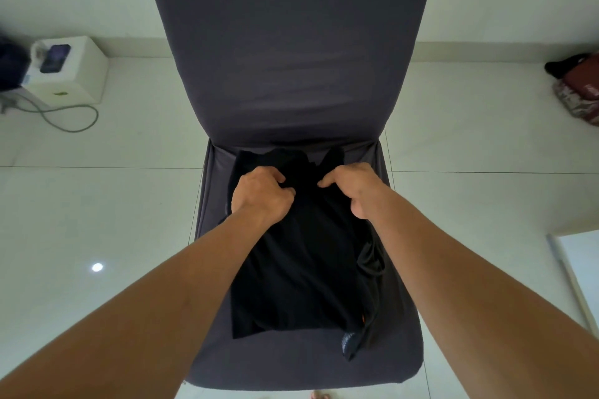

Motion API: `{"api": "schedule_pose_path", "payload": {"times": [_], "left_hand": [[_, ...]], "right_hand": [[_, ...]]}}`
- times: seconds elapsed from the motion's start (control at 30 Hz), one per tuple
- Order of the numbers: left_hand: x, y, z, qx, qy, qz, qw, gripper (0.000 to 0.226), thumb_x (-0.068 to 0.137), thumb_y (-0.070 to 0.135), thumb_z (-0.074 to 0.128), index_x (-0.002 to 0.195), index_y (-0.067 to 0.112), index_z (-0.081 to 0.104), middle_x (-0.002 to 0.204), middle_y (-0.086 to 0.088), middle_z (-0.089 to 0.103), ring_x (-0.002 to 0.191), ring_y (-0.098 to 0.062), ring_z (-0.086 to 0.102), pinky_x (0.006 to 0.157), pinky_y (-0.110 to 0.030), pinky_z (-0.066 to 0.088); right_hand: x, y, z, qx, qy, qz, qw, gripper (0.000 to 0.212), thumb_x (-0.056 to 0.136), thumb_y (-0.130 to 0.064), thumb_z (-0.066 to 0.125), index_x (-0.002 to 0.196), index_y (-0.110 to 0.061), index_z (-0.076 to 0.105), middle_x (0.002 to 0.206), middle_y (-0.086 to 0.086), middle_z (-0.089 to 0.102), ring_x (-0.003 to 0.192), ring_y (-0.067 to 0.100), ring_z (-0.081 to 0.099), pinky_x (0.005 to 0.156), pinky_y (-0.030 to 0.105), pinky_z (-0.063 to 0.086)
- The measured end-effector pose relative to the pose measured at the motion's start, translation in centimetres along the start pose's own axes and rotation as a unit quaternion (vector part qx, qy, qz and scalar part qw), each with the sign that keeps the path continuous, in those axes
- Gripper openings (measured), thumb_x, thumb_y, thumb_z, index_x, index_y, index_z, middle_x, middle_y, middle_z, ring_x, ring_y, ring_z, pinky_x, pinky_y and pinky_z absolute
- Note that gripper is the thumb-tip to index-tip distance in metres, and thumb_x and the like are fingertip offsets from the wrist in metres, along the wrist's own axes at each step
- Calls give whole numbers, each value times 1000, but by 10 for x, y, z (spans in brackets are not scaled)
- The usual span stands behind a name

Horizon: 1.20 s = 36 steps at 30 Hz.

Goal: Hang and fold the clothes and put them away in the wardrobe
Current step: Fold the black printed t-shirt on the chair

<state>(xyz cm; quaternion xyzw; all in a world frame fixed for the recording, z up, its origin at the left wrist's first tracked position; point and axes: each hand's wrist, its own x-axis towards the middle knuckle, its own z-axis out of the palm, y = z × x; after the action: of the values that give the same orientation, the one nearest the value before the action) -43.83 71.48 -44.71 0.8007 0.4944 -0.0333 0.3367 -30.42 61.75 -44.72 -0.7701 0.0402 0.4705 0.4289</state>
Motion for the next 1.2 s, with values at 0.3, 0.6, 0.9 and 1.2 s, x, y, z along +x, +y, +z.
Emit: {"api": "schedule_pose_path", "payload": {"times": [0.3,0.6,0.9,1.2], "left_hand": [[-2,29,-8,-154,-95,-16,983,21,95,35,52,79,31,65,85,0,75,74,-22,75,68,-40,64],[-12,44,-20,-101,-117,-50,987,21,88,23,55,94,13,73,87,-7,73,72,-29,73,66,-45,64],[3,-1,-12,32,14,-122,992,60,90,39,61,143,18,42,143,-16,44,134,-38,40,104,-46,40],[22,-21,-29,5,64,-117,991,25,79,27,80,87,12,62,77,-2,55,64,-19,51,54,-28,38]], "right_hand": [[-21,19,-6,228,-52,20,972,27,79,2,76,105,-2,75,97,16,78,94,31,75,92,42,58],[-32,9,2,-128,53,-108,984,13,89,-10,71,101,-7,67,93,7,71,85,25,69,80,40,60],[-6,-5,4,-103,-7,-26,994,46,92,-16,70,132,-3,51,125,12,59,116,29,57,100,40,48],[-9,21,20,-320,168,-218,907,13,85,-14,62,98,-15,60,84,4,65,75,27,63,64,34,49]]}}
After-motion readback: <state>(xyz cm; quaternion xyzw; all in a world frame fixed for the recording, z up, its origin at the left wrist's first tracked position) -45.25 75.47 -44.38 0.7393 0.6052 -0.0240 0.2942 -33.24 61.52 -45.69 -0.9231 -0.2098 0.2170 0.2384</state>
